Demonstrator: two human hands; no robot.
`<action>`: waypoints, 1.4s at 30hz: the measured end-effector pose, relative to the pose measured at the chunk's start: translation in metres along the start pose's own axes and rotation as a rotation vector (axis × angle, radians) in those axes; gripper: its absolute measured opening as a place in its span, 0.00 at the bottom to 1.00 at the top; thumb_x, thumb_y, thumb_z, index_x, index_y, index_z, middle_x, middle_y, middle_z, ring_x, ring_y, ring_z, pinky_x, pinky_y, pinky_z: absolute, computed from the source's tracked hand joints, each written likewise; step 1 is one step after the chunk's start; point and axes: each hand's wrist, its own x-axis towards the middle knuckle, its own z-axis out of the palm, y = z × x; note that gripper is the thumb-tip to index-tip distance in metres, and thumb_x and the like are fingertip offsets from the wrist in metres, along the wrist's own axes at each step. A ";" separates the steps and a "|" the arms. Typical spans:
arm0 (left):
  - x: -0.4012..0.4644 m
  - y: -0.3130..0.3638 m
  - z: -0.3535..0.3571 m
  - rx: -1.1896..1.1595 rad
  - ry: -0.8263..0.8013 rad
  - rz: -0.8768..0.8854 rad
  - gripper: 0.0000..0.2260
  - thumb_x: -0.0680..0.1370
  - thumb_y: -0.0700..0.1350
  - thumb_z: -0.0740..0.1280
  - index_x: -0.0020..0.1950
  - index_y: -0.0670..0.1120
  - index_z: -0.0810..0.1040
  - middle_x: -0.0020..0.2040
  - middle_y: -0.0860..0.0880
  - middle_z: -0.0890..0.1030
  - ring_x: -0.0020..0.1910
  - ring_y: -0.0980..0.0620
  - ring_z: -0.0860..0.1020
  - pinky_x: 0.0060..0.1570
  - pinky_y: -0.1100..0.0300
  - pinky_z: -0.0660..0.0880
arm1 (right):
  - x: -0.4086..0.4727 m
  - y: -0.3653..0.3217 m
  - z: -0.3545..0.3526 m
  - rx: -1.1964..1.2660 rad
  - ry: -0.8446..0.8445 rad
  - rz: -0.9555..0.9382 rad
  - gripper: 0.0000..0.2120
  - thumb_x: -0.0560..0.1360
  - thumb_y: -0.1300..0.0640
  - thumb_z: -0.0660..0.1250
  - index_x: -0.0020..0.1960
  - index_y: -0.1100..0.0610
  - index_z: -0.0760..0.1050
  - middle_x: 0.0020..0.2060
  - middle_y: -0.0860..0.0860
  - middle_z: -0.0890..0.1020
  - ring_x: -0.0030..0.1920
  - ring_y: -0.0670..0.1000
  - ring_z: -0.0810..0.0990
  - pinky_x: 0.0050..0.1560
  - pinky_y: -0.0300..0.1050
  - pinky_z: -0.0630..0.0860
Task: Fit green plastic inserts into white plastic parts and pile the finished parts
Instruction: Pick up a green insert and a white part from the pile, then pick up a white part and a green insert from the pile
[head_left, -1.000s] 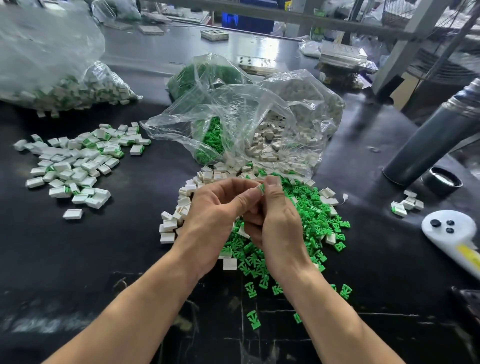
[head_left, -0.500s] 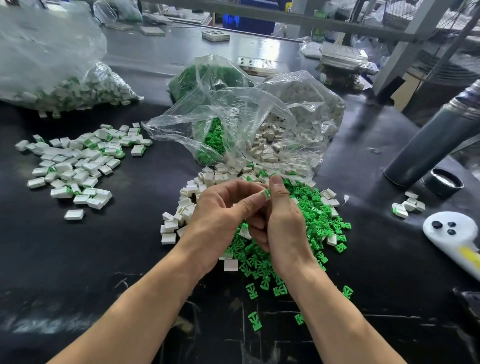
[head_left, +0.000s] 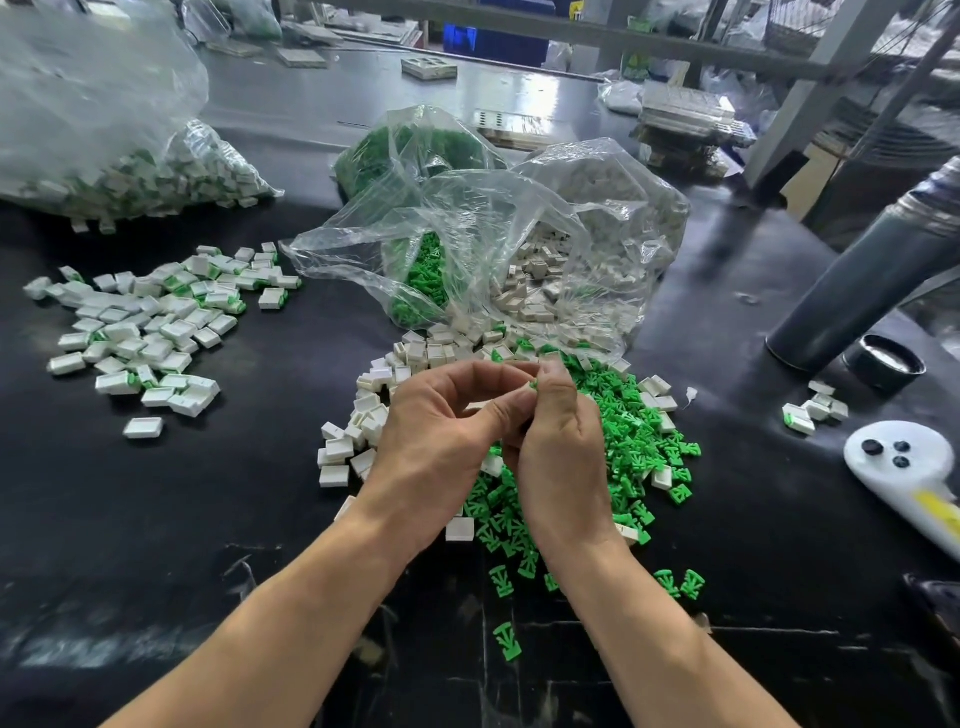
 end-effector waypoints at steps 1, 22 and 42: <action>-0.001 0.000 0.000 -0.007 0.002 0.009 0.02 0.75 0.40 0.75 0.45 0.47 0.87 0.54 0.48 0.87 0.54 0.49 0.86 0.48 0.62 0.80 | 0.000 0.000 0.001 0.002 0.006 -0.008 0.24 0.81 0.40 0.51 0.44 0.47 0.83 0.33 0.42 0.82 0.37 0.44 0.80 0.40 0.46 0.74; -0.001 0.000 0.001 -0.006 0.043 0.021 0.02 0.74 0.37 0.75 0.46 0.42 0.86 0.53 0.48 0.87 0.54 0.50 0.86 0.48 0.64 0.80 | -0.002 0.000 0.000 0.089 -0.053 -0.050 0.23 0.83 0.42 0.52 0.42 0.41 0.84 0.33 0.44 0.83 0.37 0.43 0.81 0.40 0.43 0.75; 0.004 0.002 -0.018 0.585 0.165 0.211 0.08 0.74 0.42 0.78 0.50 0.50 0.85 0.43 0.55 0.85 0.40 0.54 0.82 0.41 0.64 0.79 | 0.006 0.002 -0.023 -0.160 -0.044 -0.192 0.07 0.81 0.52 0.70 0.46 0.52 0.83 0.35 0.44 0.83 0.33 0.41 0.78 0.34 0.31 0.71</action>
